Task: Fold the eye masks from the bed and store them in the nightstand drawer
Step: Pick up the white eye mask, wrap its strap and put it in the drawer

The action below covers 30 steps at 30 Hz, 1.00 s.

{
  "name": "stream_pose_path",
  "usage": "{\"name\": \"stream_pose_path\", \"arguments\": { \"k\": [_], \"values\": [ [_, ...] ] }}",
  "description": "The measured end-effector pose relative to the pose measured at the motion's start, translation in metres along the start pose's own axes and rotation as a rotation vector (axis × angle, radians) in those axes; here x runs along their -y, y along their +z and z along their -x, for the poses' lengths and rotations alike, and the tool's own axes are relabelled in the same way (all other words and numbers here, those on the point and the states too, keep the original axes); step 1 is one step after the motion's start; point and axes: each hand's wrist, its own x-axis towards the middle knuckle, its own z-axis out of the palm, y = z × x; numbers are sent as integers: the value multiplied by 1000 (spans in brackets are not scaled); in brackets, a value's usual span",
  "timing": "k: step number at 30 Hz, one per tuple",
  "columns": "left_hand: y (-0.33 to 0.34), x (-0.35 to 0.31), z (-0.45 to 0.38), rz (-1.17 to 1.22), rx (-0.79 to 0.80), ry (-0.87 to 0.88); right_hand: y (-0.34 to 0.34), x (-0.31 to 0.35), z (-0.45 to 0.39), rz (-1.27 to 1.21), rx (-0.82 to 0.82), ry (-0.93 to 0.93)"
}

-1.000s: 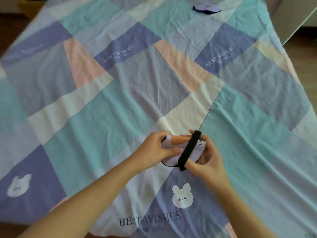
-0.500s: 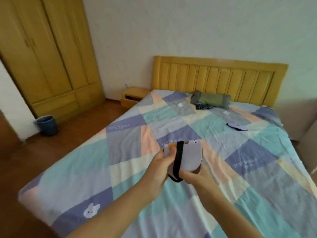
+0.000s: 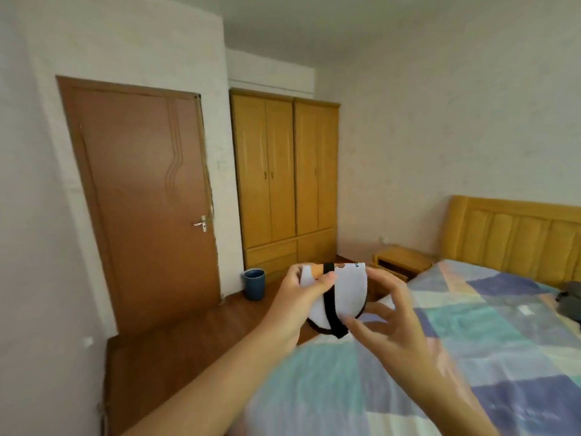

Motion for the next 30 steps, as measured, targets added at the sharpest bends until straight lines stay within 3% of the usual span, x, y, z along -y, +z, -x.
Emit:
{"name": "stream_pose_path", "arguments": {
  "k": [9,14,18,21,24,30],
  "values": [
    [-165,-14,-63,23,-73,-12,170,-23,-81,-87,164,-227],
    [-244,-7,-119,-68,-97,-6,252,-46,-136,-220,374,-152],
    [-307,-5,-183,-378,-84,92,316,-93,-201,-144,377,-178],
    [-360,-5,-238,-937,-122,240,363,-139,-263,-77,382,-165],
    [-420,-8,-299,-1355,-167,256,407,-174,-320,-45,352,-183],
    [-522,-11,-409,-1575,-161,114,500,-230,-409,-55,373,-162]
  ]
}}
